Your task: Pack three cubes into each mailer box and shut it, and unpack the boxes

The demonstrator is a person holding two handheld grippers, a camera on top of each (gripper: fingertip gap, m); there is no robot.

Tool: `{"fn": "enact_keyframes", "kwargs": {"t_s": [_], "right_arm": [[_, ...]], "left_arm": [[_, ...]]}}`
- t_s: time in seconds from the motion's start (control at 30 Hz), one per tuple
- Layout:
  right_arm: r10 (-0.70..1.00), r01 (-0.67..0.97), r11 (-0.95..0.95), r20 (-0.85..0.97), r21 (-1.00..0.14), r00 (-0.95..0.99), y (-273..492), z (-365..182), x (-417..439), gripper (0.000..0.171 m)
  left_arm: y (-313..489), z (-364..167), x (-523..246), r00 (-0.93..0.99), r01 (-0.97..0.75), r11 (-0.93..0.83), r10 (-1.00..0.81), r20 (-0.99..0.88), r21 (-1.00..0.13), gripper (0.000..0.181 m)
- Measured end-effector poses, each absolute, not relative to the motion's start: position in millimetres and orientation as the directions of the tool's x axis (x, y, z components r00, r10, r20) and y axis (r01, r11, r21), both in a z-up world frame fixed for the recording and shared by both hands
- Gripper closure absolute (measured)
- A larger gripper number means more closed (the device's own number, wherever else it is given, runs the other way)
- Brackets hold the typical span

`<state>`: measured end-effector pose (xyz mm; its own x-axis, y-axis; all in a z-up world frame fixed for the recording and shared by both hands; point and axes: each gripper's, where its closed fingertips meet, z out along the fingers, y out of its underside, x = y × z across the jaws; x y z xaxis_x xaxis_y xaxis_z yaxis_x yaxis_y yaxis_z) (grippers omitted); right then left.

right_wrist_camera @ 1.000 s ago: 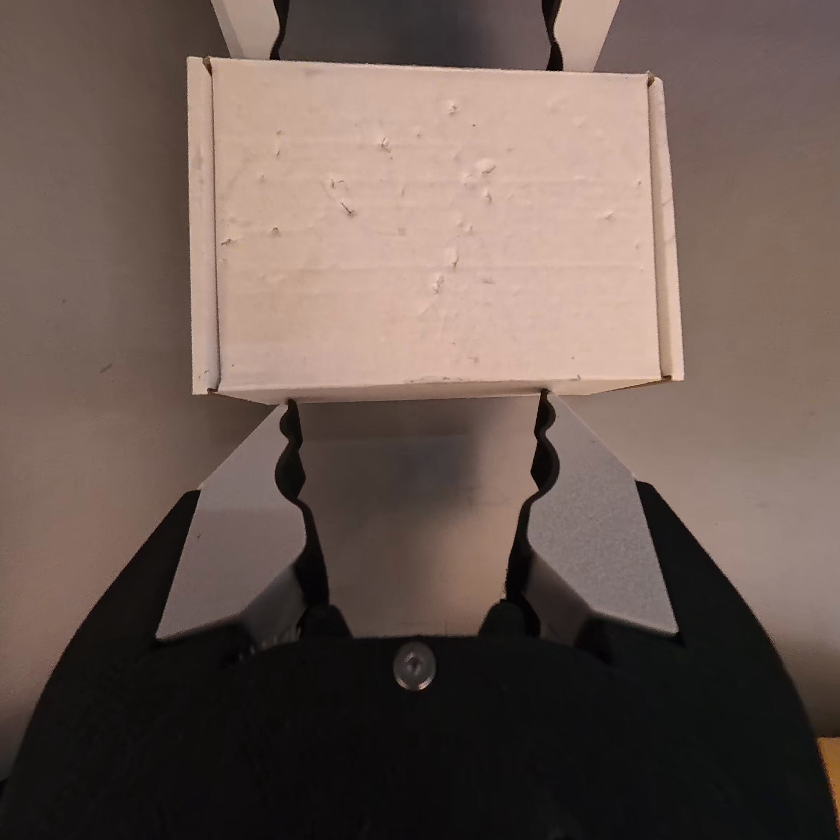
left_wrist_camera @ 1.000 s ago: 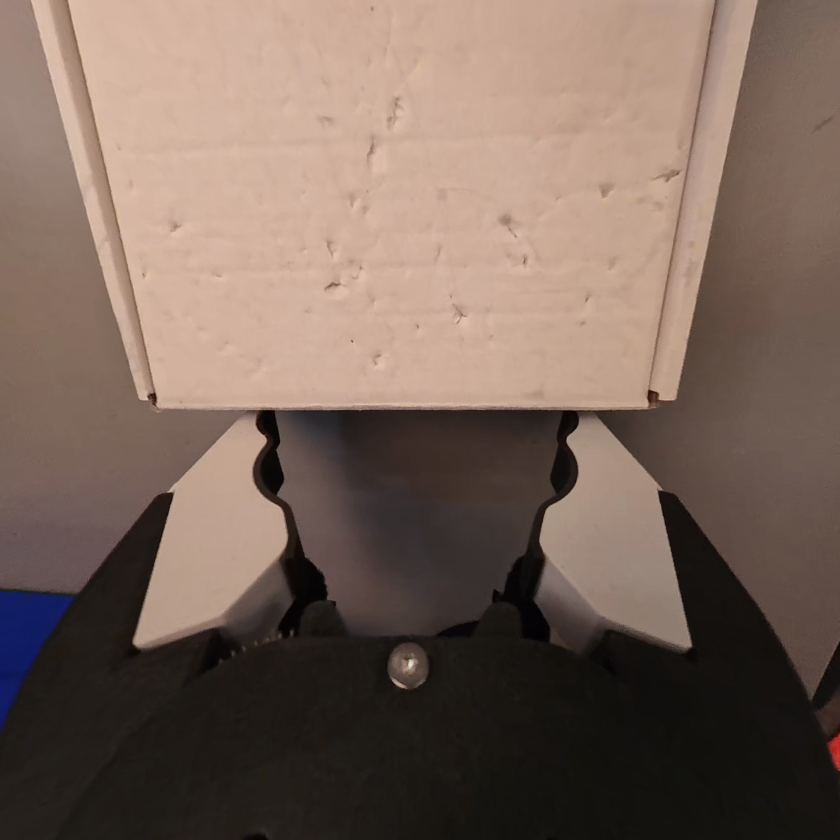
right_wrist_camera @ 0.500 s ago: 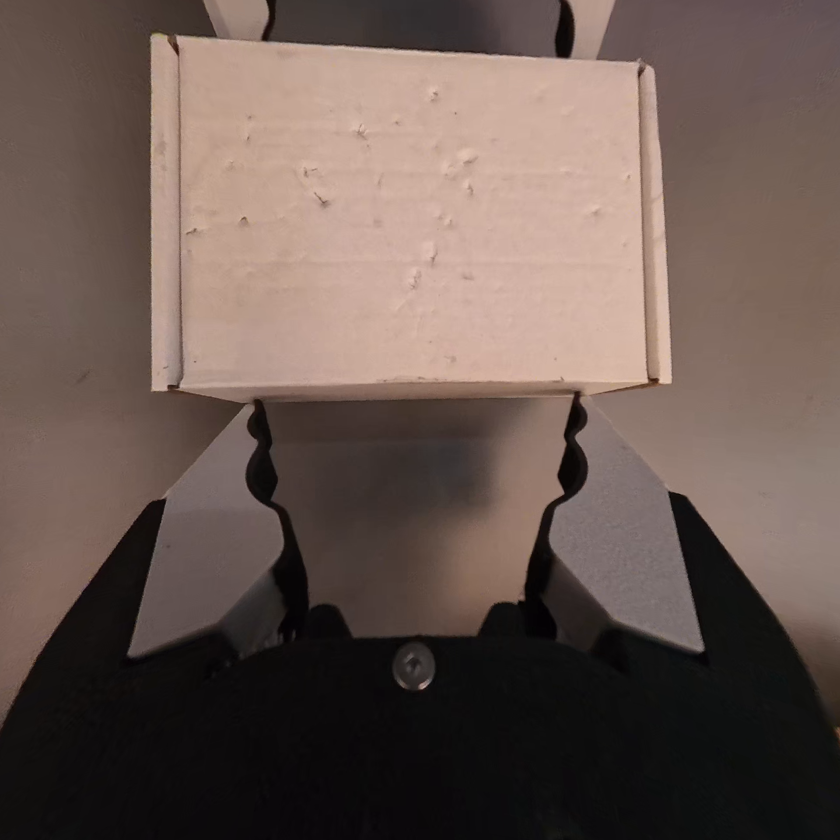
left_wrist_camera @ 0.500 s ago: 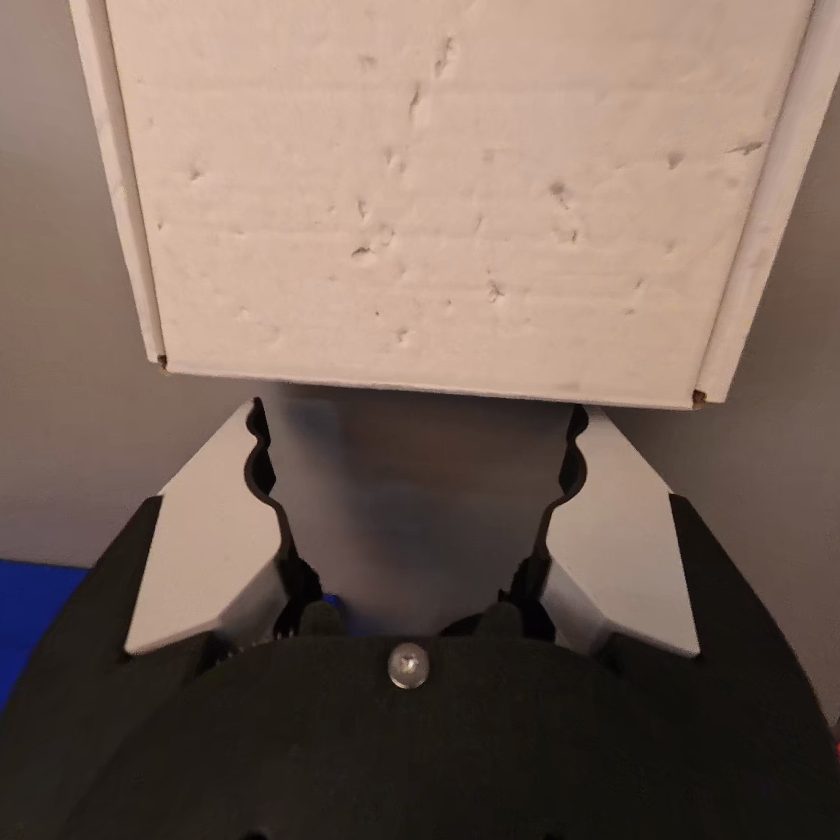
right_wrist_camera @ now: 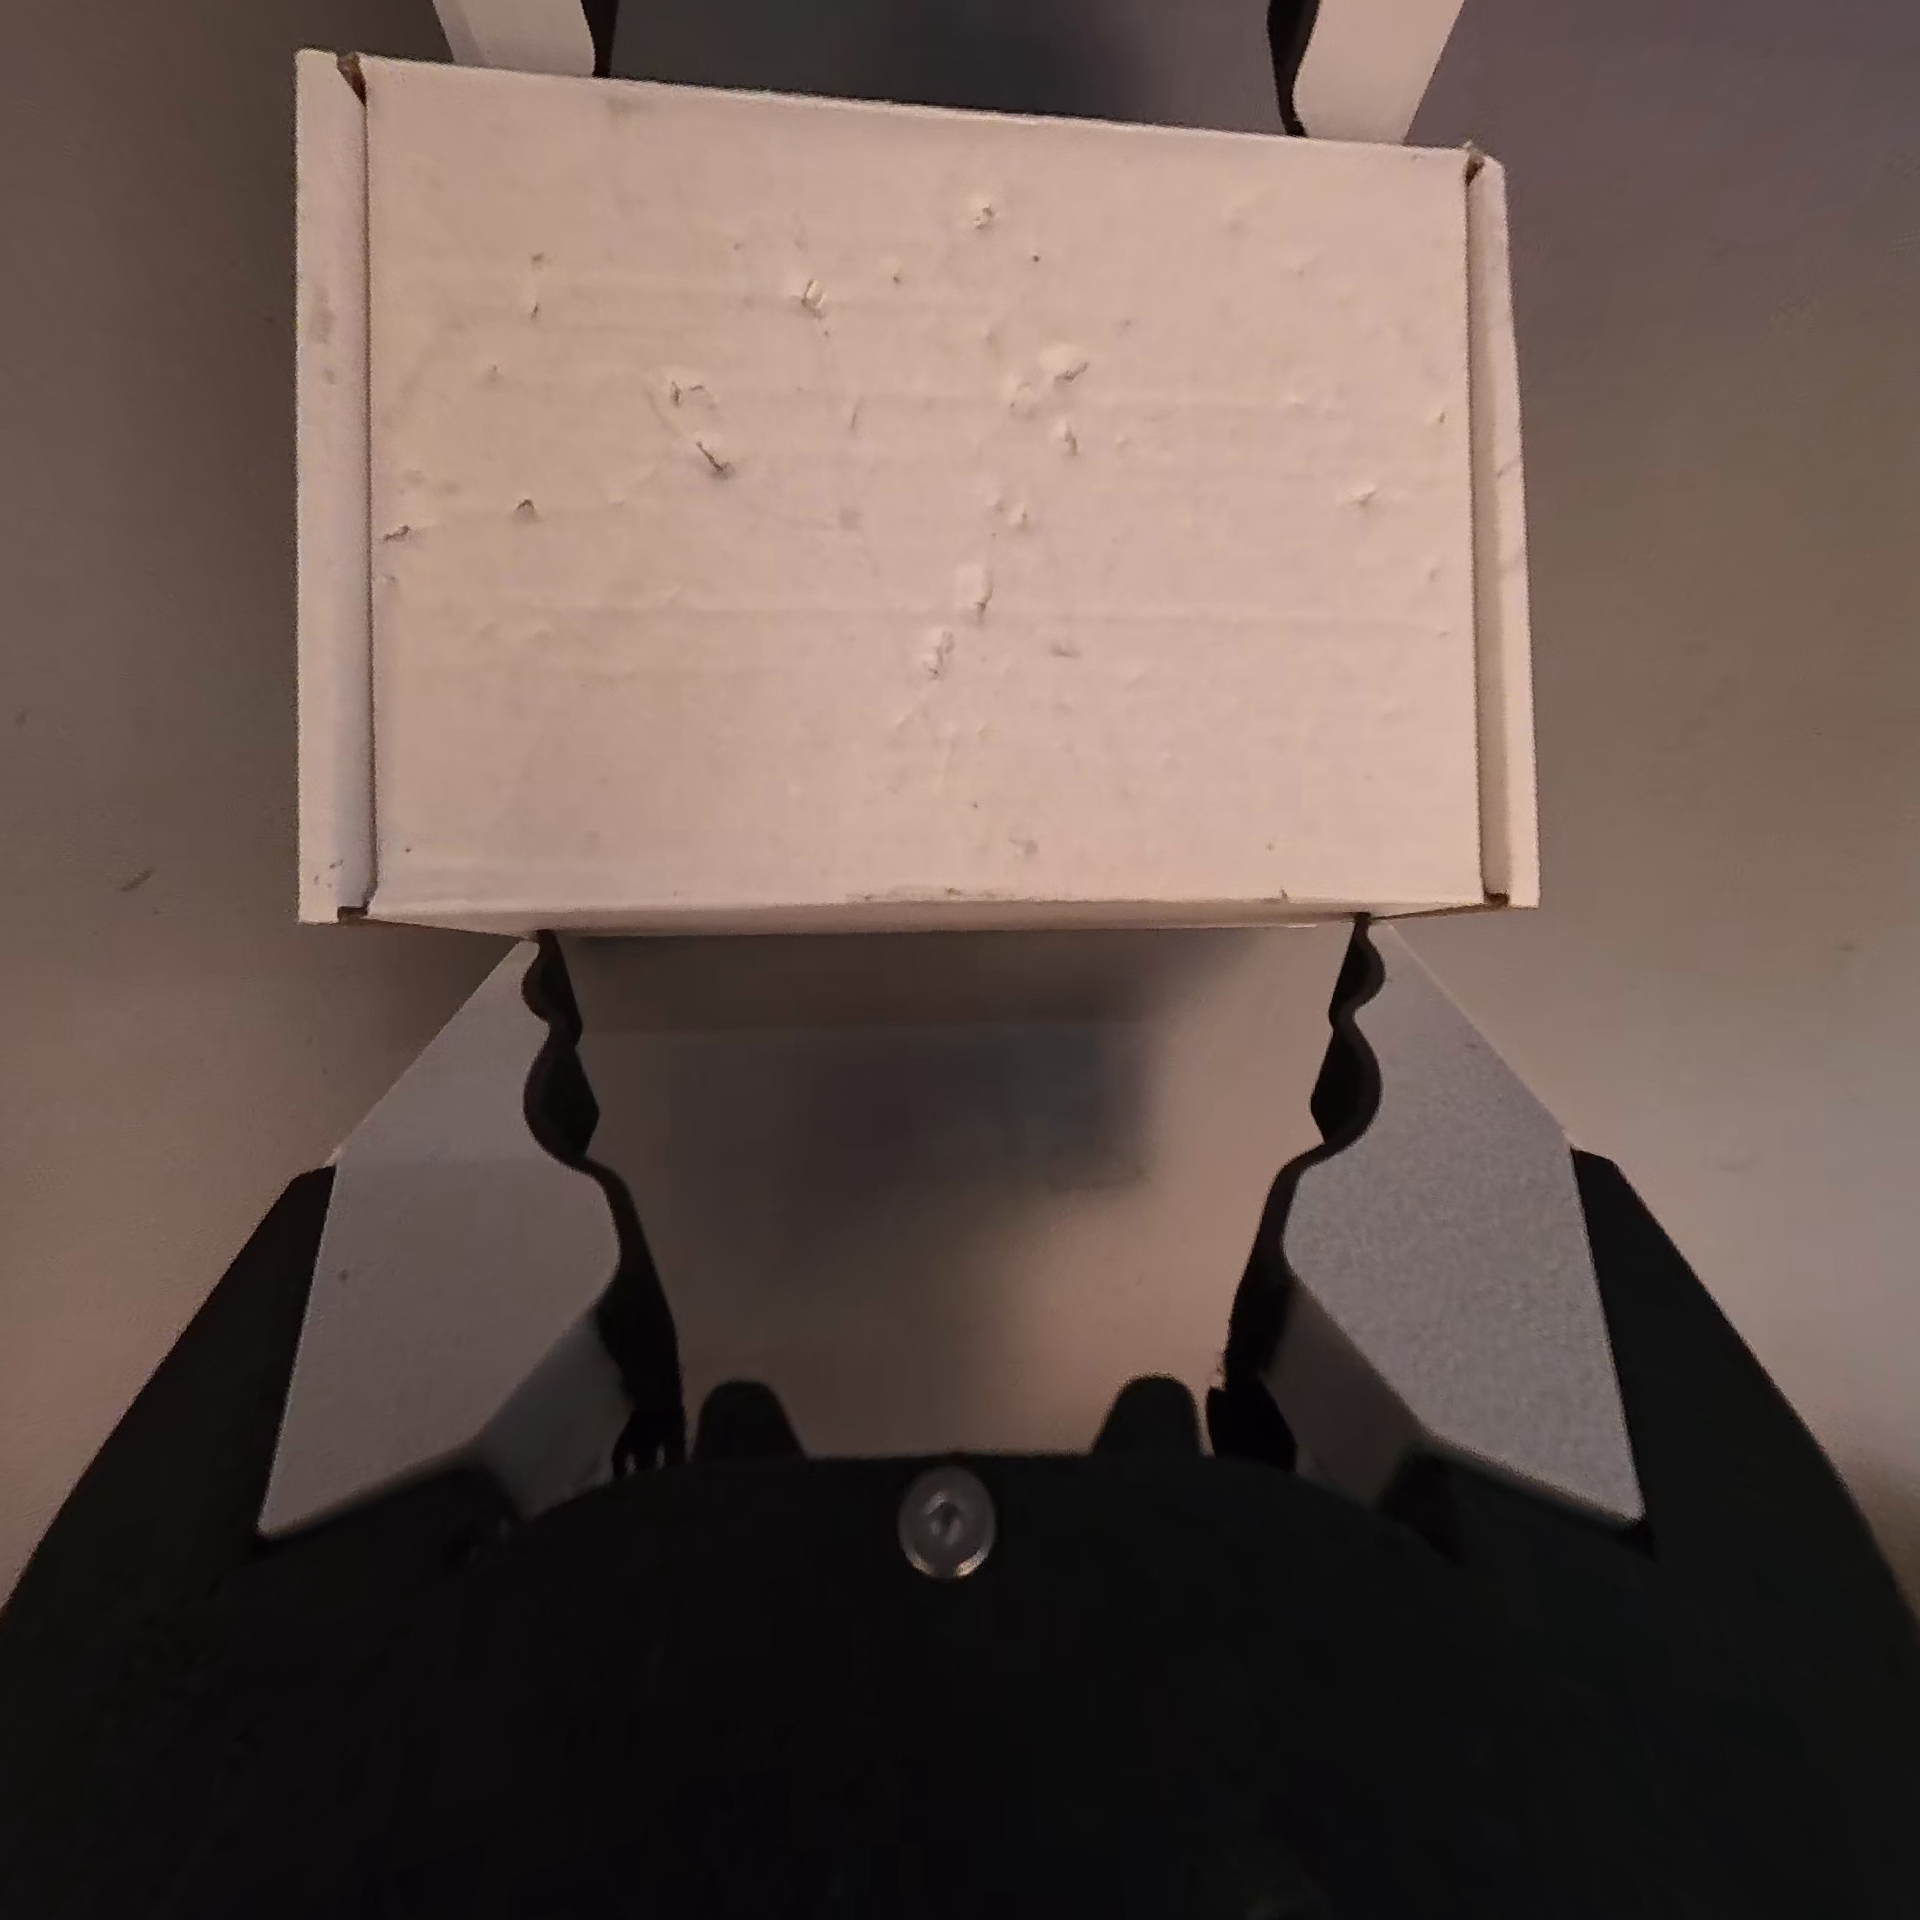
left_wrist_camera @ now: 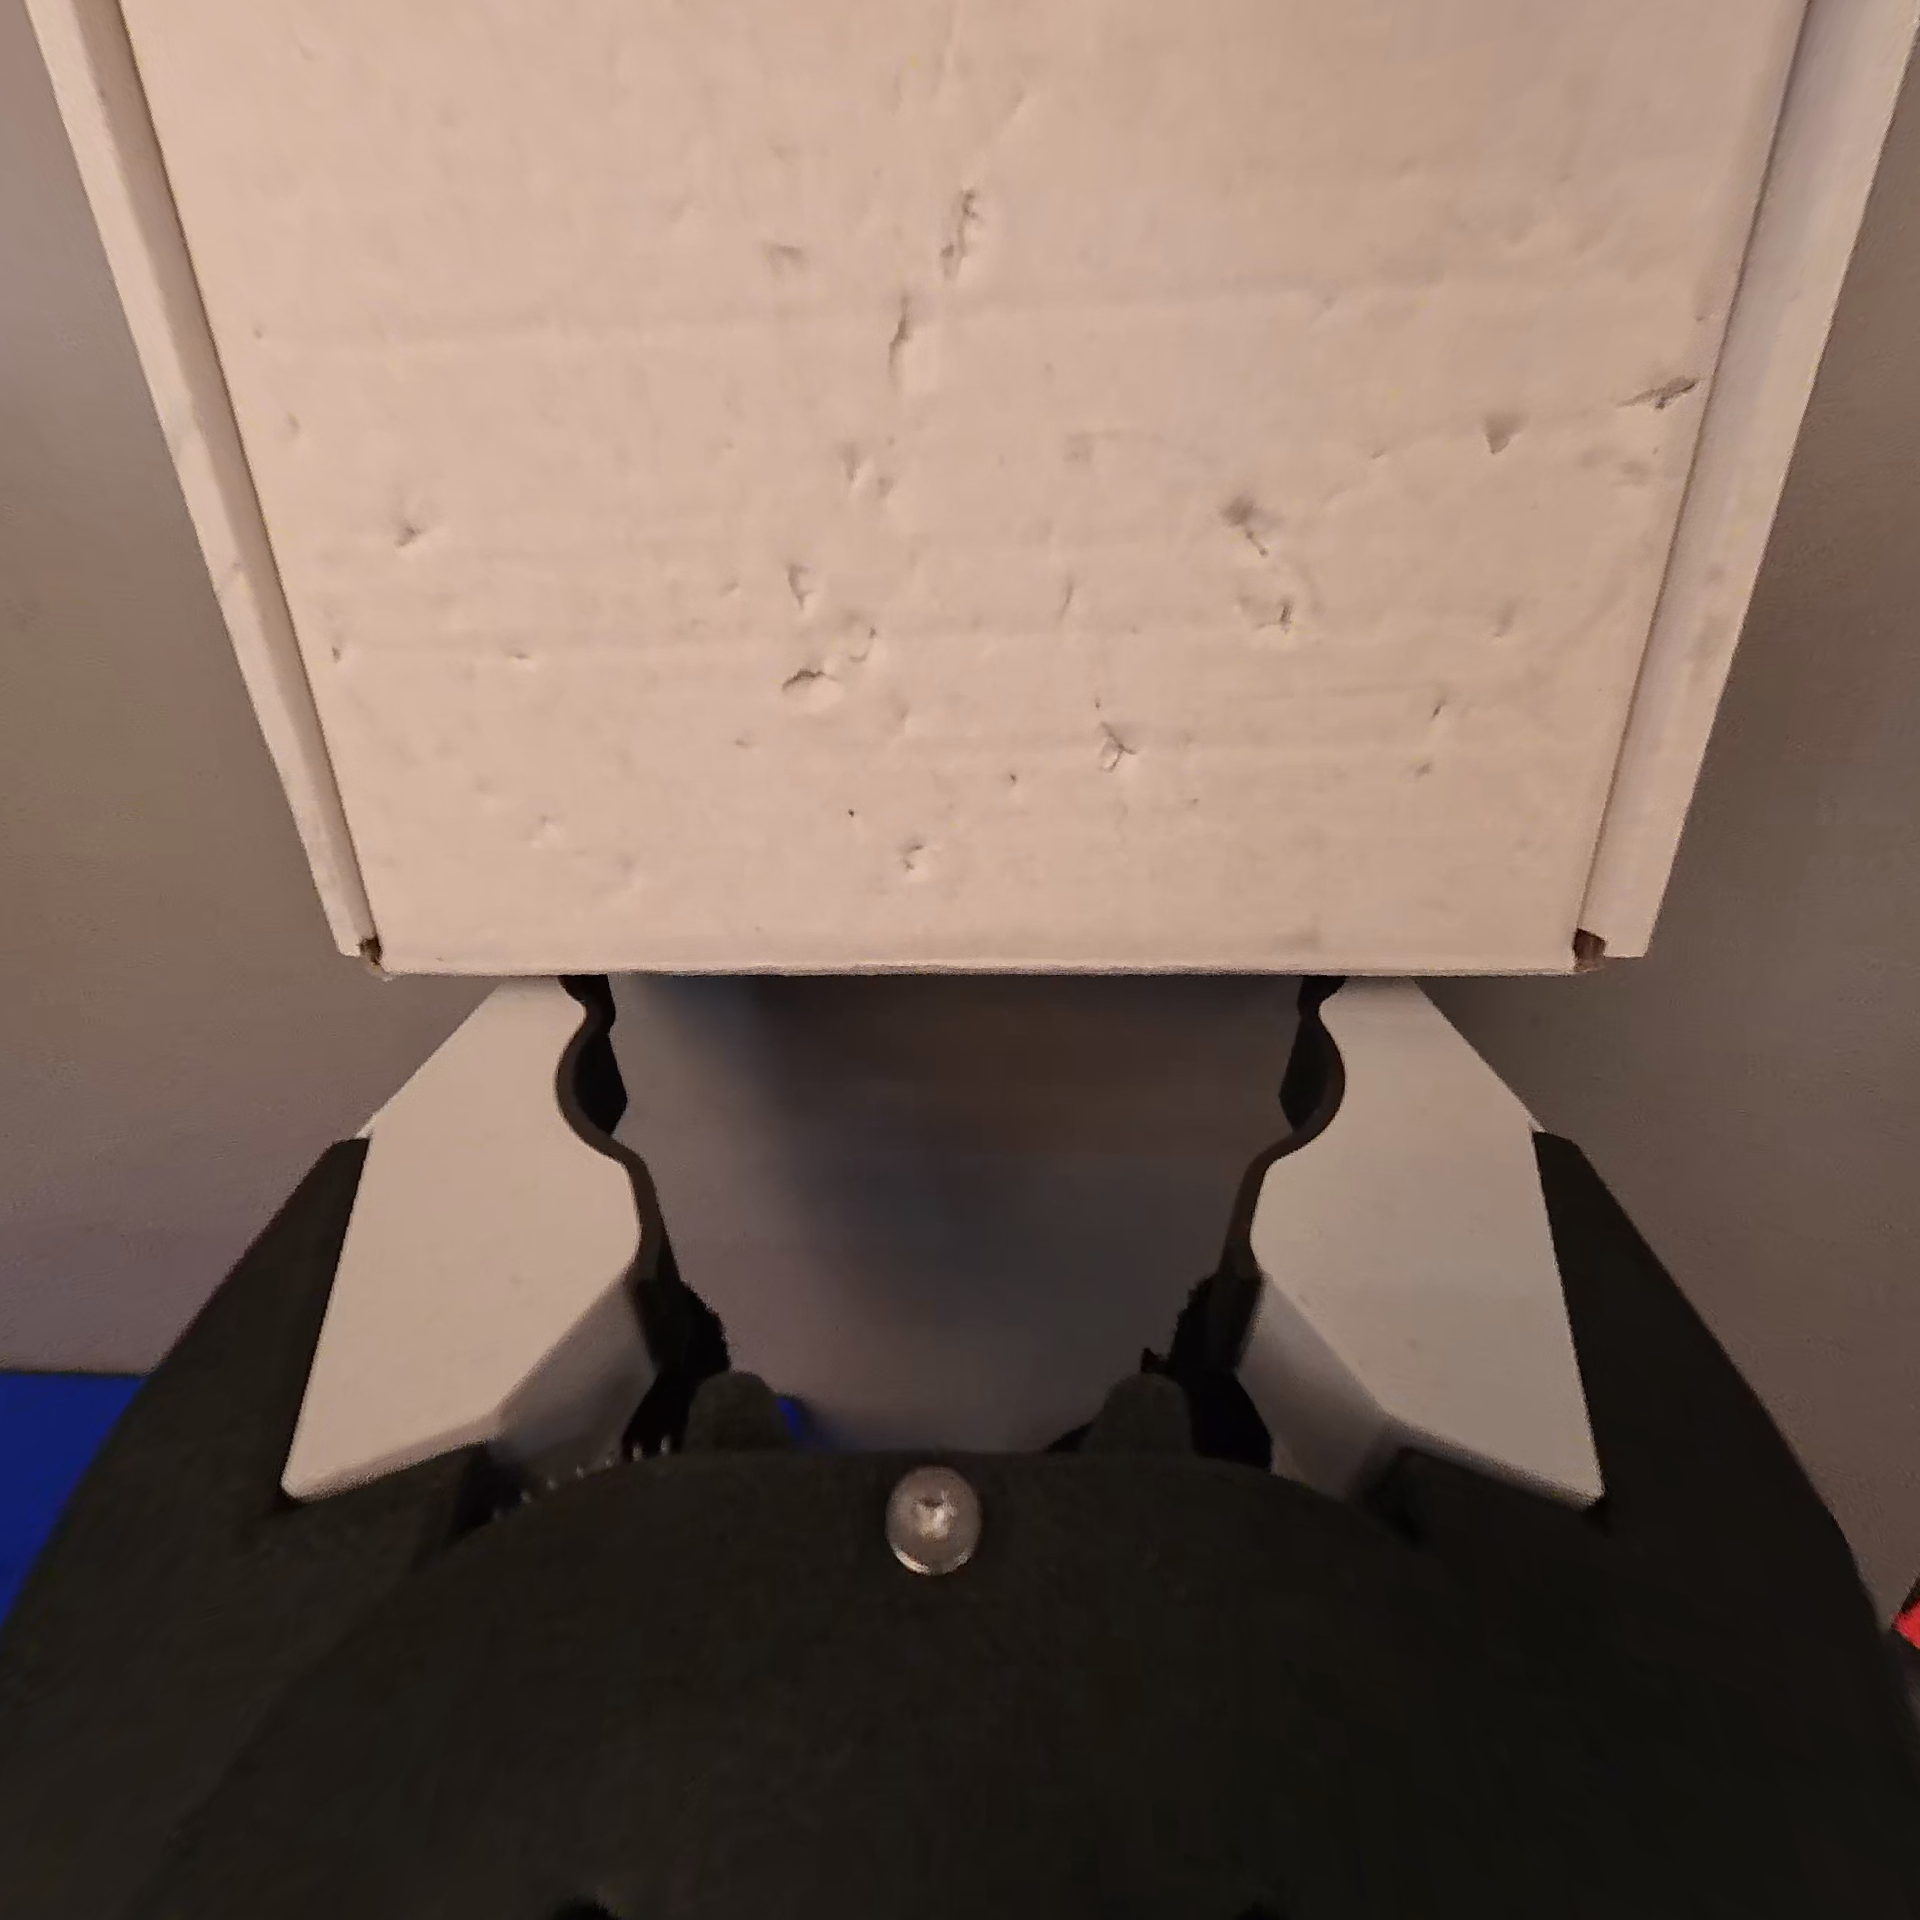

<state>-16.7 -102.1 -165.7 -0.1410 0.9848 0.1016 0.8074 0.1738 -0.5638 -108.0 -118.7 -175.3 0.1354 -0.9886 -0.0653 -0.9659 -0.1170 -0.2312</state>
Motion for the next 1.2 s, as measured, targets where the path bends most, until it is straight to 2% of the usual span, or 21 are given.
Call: {"fn": "enact_keyframes", "kwargs": {"t_s": [0.17, 0.27, 0.37, 0.53, 0.73, 1.07, 1.13, 1.2], "right_arm": [[0.988, 0.827, 0.151, 0.094, -0.542, -0.119, -101.4, -167.2, -13.2, 0.030], [0.989, 0.841, 0.144, 0.097, -0.522, -0.109, -100.6, -165.2, -7.5, 0.029], [0.993, 0.809, 0.119, 0.056, -0.575, -0.106, -102.9, -156.6, -10.0, 0.028], [0.989, 0.779, 0.146, 0.075, -0.610, -0.127, -104.0, -153.4, -17.1, 0.024], [0.987, 0.788, 0.161, 0.098, -0.594, -0.128, -101.3, -158.0, -15.9, 0.034], [0.988, 0.805, 0.154, 0.094, -0.573, -0.122, -100.5, -158.2, -15.7, 0.035], [0.992, 0.831, 0.129, 0.069, -0.542, -0.109, -103.6, -159.9, -8.2, 0.047], [0.992, 0.853, 0.124, 0.047, -0.507, -0.116, -108.2, -160.5, 2.7, 0.075]], "left_arm": [[-119.4, -174.9, -109.2, 0.144, -0.957, -0.122, -0.987, -0.065, -0.262, 0.054], [-122.5, -175.3, -117.7, 0.143, -0.967, -0.125, -0.988, -0.063, -0.221, 0.053], [-121.9, -172.7, -126.1, 0.112, -0.979, -0.095, -0.990, -0.088, -0.180, 0.052], [-120.6, -172.5, -116.3, 0.108, -0.970, -0.094, -0.993, -0.052, -0.225, 0.050], [-117.0, -171.9, -112.2, 0.114, -0.973, -0.095, -0.990, -0.078, -0.213, 0.050], [-117.5, -172.8, -110.3, 0.138, -0.971, -0.118, -0.987, -0.083, -0.209, 0.050], [-119.5, -172.3, -111.6, 0.158, -0.969, -0.137, -0.984, -0.086, -0.206, 0.052], [-120.0, -171.7, -115.5, 0.184, -0.967, -0.159, -0.977, -0.109, -0.201, 0.061]]}}
